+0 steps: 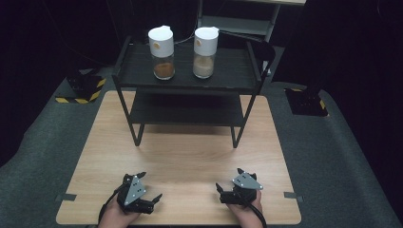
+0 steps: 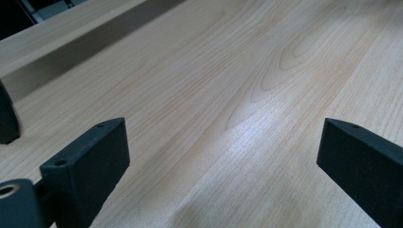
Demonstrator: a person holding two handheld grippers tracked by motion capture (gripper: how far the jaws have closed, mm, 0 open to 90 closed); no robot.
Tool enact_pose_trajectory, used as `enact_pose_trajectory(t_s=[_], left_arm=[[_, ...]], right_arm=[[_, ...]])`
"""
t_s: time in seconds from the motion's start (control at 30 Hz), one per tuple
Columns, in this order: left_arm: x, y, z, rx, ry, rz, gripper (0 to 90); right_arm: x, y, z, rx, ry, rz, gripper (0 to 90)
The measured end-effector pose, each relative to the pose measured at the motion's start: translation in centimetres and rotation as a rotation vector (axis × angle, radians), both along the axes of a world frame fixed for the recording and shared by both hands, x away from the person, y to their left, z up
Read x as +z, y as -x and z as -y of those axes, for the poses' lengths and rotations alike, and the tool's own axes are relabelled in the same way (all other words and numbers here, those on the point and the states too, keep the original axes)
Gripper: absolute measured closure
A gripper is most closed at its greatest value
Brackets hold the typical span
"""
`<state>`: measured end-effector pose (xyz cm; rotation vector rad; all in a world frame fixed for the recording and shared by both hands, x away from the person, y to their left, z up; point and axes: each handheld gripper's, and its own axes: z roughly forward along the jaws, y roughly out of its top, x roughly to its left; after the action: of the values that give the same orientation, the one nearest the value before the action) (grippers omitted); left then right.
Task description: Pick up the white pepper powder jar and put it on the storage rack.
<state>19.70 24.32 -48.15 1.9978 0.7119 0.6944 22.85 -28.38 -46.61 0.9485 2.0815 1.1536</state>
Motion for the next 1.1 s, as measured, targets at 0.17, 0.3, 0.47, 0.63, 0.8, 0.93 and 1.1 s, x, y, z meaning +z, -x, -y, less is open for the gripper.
enact_pose_trajectory(t_s=[0.17,0.3,0.47,0.63,0.8,0.93,1.1], left_arm=[[0.10,-0.09,0.07,0.001,-0.004,-0.007,4.0],[0.05,0.00,0.12,0.002,-0.004,-0.003,4.0],[0.01,0.06,0.11,0.003,-0.006,0.002,4.0],[0.01,0.12,0.20,0.005,-0.008,0.004,4.0],[-0.02,0.17,0.23,0.009,-0.007,0.005,4.0],[-0.02,0.19,0.25,0.010,-0.008,0.005,4.0],[-0.02,0.22,0.29,0.011,-0.011,0.008,4.0]], right_arm=[[0.03,0.25,0.09,-0.011,-0.003,-0.005,0.2],[0.05,0.19,0.35,-0.011,-0.017,-0.014,0.2],[0.16,-0.22,0.68,0.010,-0.023,-0.030,0.2],[0.31,-0.39,0.62,0.020,-0.015,-0.040,0.2],[0.24,-0.35,0.71,0.016,-0.022,-0.037,0.2],[0.18,-0.27,0.72,0.012,-0.025,-0.033,0.2],[0.18,-0.26,0.70,0.010,-0.024,-0.033,0.2]])
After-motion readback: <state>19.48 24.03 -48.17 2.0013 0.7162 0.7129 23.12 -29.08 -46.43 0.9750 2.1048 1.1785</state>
